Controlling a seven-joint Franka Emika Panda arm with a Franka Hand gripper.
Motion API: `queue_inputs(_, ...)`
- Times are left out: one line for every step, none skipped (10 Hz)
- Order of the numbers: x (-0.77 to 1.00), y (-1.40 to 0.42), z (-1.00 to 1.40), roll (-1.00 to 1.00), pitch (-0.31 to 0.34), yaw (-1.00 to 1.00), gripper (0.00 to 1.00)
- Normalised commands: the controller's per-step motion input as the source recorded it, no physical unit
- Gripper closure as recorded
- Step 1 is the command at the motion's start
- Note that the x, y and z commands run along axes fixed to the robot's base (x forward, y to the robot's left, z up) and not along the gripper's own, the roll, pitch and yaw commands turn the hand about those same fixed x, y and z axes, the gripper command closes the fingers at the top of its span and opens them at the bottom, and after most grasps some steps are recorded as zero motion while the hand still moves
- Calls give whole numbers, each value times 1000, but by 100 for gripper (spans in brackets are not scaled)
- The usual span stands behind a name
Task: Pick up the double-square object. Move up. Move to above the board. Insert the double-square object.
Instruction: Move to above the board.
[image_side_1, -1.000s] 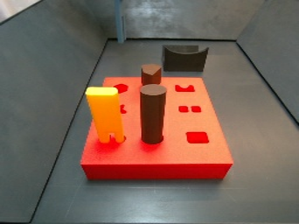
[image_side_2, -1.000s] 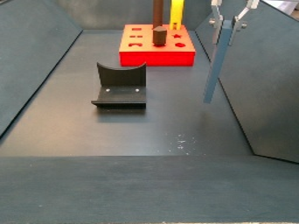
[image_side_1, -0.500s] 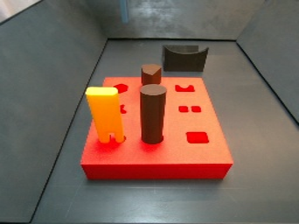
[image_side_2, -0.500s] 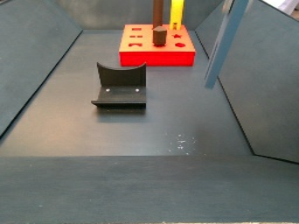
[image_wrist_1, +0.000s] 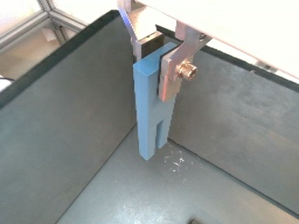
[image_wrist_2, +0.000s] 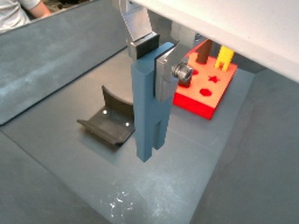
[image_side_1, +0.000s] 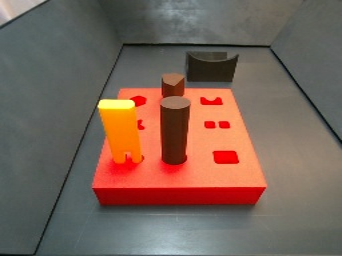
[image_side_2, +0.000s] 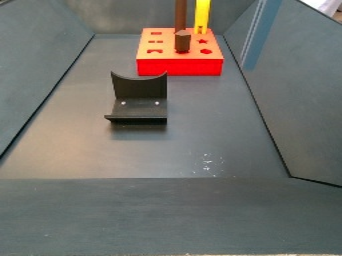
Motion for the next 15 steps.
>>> queue_inputs(208,-1000,41,484,492,624,100)
queue_inputs(210,-1000,35,502,471,602,100)
queue_inputs(210,-1000,38,412,353,396,100)
queue_inputs(213,-1000,39,239,247,235,100)
queue_inputs(216,-1000,39,164,199,162,100)
queue_inputs(224,-1000,42,77,140,53,100)
queue_inputs(227,-1000,42,49,125,33,100)
queue_inputs(234,-1000,45,4,107,21,100)
queue_inputs(241,-1000,46,-1,108,14,100)
queue_inputs(251,-1000,47,0,118,11,100)
queue_inputs(259,-1000,48,-17,124,7,100)
queue_inputs(269,-1000,53,-3,130,9,100)
queue_inputs(273,-1000,56,-2,125,7,100)
queue_inputs(290,-1000,59,1,123,4,100)
queue_inputs(299,-1000,62,-11,122,5,100)
